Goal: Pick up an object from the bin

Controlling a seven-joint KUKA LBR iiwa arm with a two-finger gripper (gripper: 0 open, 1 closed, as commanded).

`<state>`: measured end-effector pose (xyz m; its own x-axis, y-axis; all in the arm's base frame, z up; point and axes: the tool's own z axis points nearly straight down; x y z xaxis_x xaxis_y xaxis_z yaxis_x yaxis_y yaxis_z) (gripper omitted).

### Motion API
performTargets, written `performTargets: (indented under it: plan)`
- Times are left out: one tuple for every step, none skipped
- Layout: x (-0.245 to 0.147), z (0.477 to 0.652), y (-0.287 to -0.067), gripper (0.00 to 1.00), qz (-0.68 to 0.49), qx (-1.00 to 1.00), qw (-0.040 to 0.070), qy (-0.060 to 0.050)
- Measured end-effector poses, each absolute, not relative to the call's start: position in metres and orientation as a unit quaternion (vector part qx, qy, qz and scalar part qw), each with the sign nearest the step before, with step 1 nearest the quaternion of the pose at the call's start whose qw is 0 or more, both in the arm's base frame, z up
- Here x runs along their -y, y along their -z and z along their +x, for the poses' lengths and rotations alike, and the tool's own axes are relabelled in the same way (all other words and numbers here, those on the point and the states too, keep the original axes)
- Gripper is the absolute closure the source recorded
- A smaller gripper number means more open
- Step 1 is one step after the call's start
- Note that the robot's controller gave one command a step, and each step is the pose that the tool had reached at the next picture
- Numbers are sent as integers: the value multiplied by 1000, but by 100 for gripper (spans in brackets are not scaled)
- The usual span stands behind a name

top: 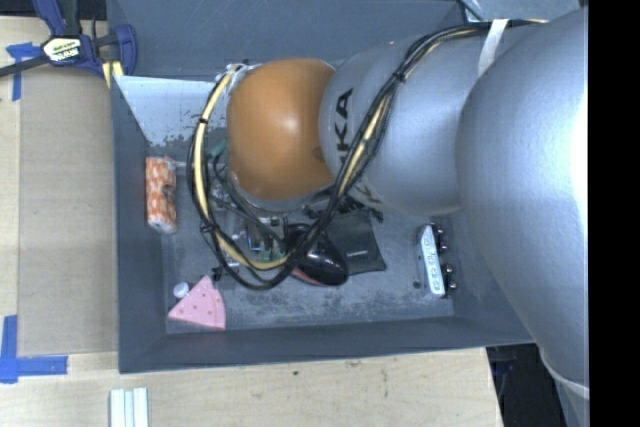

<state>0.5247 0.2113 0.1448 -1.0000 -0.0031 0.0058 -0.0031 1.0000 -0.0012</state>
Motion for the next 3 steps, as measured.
performTargets:
  plan:
    - [-210, 527, -150, 0, 0, 1000, -1, 1]
    - [-243, 502, -69, 0, 246, 969, 4, 0]
    - [-241, 500, -113, 0, 249, 968, -3, 1]
